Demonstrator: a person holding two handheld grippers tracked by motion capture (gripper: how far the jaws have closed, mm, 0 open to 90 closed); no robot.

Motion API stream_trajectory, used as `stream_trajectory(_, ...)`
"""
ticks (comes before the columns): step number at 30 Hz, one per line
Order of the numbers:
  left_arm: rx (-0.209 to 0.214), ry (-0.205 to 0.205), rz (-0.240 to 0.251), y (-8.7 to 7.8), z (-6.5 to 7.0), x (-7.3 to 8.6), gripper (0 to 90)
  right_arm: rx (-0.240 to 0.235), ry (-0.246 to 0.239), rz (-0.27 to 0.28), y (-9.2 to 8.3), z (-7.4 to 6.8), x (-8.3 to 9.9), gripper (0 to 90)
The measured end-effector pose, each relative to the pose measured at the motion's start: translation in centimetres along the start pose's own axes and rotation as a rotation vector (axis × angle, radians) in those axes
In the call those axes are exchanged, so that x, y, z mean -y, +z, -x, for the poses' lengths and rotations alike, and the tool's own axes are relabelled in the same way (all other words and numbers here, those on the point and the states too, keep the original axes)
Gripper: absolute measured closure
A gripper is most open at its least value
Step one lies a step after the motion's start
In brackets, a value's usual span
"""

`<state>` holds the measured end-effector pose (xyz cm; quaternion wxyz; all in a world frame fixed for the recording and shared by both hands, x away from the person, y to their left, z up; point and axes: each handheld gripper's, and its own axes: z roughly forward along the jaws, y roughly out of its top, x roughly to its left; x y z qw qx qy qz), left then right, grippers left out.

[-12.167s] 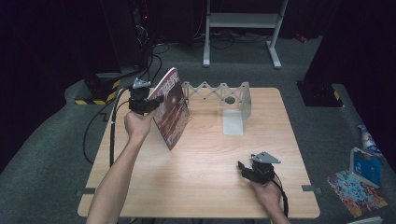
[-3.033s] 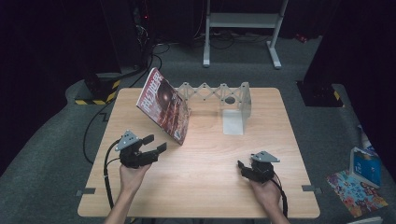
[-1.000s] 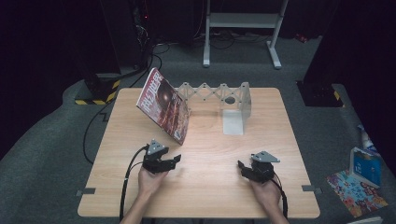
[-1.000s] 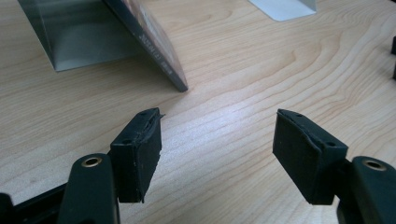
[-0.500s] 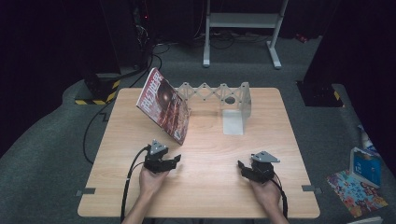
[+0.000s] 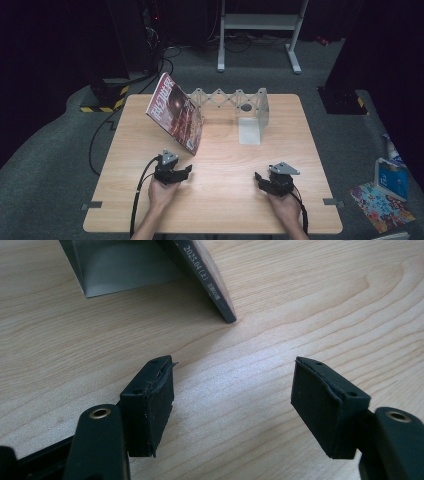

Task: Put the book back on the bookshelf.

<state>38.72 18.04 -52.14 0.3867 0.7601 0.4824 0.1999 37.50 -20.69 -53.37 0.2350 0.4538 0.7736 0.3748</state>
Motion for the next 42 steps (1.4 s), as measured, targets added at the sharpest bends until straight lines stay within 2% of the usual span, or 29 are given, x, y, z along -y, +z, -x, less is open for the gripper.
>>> stream_trajectory(6, -0.015, 0.001, -0.029, 0.4, -0.1, 0.4, 33.9, 0.0, 0.0, 0.001, 0.0, 0.0, 0.0, 33.5)
stream_trajectory(9, -0.028, 0.008, -0.018, 0.4, 0.0, 0.6, 34.1, -0.001, 0.0, 0.002, 0.0, 0.0, 0.0, 33.5)
stream_trajectory(11, -0.041, 0.02, -0.017, 0.5, 0.3, 0.6, 33.9, -0.001, 0.0, 0.002, 0.0, 0.0, 0.0, 33.5)
stream_trajectory(13, -0.066, 0.043, 0.005, 0.6, 0.5, 0.9, 33.9, -0.001, 0.001, 0.001, 0.0, 0.0, 0.0, 33.5)
stream_trajectory(15, -0.077, 0.041, 0.011, 0.6, 0.8, 1.1, 34.4, -0.002, 0.002, 0.001, 0.0, 0.0, 0.0, 33.5)
stream_trajectory(42, -0.081, 0.036, 0.022, 0.5, 0.8, 1.3, 33.7, -0.002, 0.001, 0.003, -0.1, 0.0, 0.1, 33.4)
